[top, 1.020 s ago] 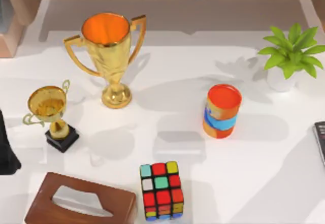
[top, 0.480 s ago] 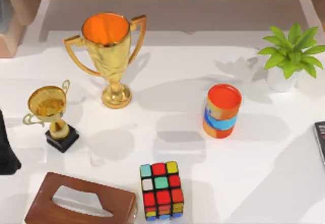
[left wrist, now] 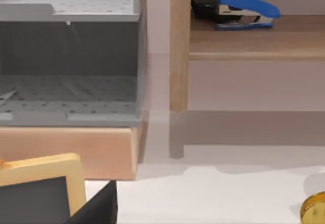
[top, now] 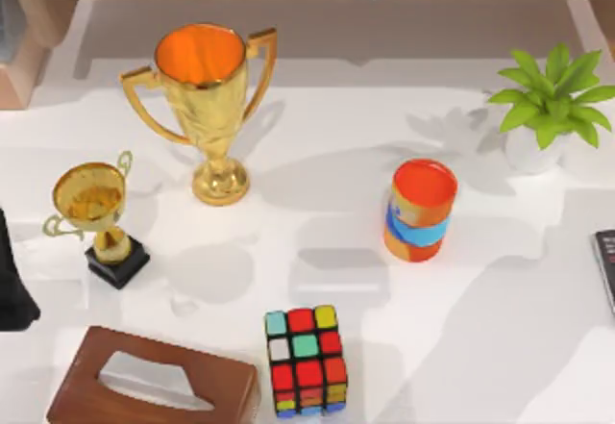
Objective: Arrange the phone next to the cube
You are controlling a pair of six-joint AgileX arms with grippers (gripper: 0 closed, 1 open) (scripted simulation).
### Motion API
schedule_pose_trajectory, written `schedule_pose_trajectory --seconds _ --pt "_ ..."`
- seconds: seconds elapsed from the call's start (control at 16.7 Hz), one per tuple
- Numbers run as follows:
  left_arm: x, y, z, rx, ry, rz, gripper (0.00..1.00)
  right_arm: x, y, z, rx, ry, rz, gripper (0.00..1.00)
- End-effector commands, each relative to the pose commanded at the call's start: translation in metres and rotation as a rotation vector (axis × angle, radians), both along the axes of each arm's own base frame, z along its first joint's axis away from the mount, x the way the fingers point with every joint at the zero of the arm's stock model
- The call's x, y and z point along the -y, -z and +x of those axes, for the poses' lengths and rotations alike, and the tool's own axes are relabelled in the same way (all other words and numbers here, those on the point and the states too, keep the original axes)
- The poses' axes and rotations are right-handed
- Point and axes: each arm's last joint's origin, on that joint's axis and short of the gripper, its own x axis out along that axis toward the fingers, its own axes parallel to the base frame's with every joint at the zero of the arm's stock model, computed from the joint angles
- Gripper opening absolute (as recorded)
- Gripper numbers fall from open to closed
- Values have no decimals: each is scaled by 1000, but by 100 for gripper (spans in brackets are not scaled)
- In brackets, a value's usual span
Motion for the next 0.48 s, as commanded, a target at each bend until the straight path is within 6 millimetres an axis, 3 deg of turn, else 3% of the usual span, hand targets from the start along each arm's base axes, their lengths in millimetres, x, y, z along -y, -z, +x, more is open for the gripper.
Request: schedule_pose_trajectory --seconds 0.18,0.48 --pt "0 0 0 0 0 0 100 -29 -27 5 69 36 -9 0" --pt "0 0 0 0 0 0 100 -95 -61 2 153 121 30 0"
